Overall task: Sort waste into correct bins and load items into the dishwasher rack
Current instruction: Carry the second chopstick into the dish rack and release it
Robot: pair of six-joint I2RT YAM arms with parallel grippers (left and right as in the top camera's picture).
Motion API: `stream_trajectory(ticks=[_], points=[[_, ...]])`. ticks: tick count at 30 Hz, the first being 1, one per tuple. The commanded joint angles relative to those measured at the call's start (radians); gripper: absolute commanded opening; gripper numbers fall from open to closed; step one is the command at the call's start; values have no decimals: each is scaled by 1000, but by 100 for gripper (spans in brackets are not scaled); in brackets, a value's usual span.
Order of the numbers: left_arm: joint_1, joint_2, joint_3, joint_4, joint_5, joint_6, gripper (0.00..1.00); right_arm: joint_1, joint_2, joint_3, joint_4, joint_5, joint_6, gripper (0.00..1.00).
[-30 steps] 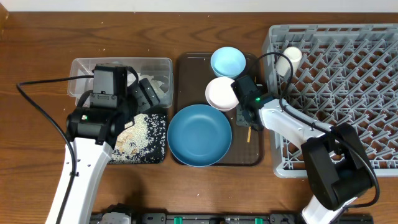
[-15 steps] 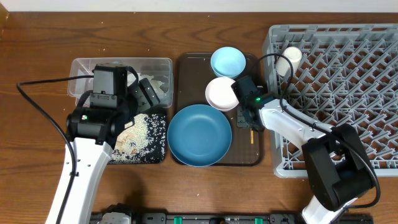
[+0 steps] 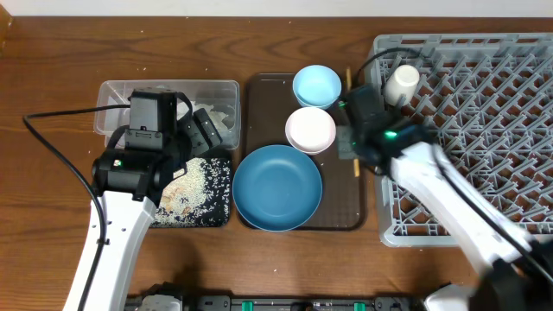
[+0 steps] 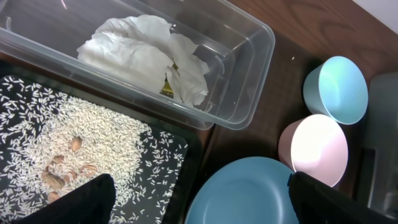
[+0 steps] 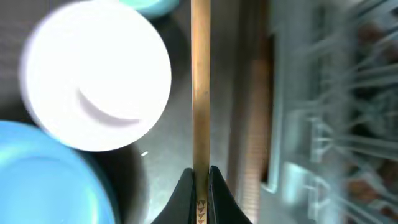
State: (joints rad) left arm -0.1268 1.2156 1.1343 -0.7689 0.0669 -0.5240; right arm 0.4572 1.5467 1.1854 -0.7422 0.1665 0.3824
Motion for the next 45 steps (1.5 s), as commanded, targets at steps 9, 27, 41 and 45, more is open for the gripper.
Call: stream_trajectory(ticks=[9, 27, 41, 45], points=[[3, -7, 22, 0, -19, 2, 91, -196, -114, 8, -167, -27, -164, 1], [3, -7, 22, 0, -19, 2, 91, -275, 50, -8, -159, -62, -201, 1], [3, -7, 22, 0, -19, 2, 91, -274, 101, -8, -169, -71, -201, 15], [3, -7, 22, 0, -19, 2, 91, -275, 101, -8, -184, -71, -201, 19]])
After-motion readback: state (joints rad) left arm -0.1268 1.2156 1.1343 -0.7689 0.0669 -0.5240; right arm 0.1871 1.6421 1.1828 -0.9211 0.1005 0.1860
